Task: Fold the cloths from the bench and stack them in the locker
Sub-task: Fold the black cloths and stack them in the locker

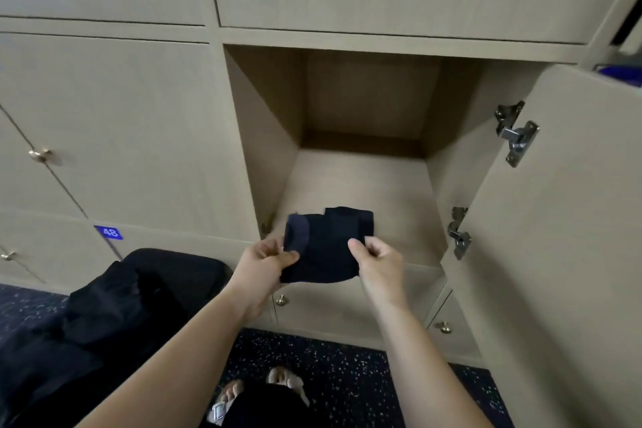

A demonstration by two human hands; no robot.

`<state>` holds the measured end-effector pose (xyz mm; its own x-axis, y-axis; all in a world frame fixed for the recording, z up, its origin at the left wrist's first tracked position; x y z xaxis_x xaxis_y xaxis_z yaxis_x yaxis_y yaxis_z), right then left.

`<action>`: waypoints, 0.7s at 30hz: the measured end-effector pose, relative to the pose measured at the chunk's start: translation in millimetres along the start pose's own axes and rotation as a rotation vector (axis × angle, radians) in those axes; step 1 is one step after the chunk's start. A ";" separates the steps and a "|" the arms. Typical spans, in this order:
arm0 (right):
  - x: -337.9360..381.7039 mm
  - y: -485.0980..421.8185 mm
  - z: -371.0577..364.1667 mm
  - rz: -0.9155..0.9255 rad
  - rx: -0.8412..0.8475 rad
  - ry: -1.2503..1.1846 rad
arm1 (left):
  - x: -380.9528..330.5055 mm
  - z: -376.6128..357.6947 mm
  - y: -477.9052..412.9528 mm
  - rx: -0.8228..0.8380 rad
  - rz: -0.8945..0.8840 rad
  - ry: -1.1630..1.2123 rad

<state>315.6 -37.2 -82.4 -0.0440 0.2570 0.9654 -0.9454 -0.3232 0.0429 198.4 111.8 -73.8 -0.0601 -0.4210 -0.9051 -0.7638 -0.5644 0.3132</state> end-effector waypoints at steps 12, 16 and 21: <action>-60.0 -104.9 17.7 -0.044 -0.109 0.225 | 29.1 -46.7 -122.6 -0.073 -0.083 -0.295; -58.3 -146.1 14.4 -0.046 -0.096 0.196 | 21.1 -57.1 -159.4 -0.064 -0.100 -0.306; -71.3 -173.1 4.4 -0.098 -0.066 0.143 | 24.6 -56.4 -185.0 -0.073 -0.095 -0.277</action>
<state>483.8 -3.6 -157.5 0.0083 0.4124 0.9110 -0.9663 -0.2309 0.1134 374.4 165.8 -137.8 -0.1711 -0.1595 -0.9723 -0.7269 -0.6457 0.2339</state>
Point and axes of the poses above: each hand's wrist, its own y-axis away from the middle knuckle, its own z-axis out of the back of the hand, x = y × z, the point moved 5 cm from there along -y, towards the middle knuckle, and after that the axes turned 9 degrees about y, right-handed, at the moved point
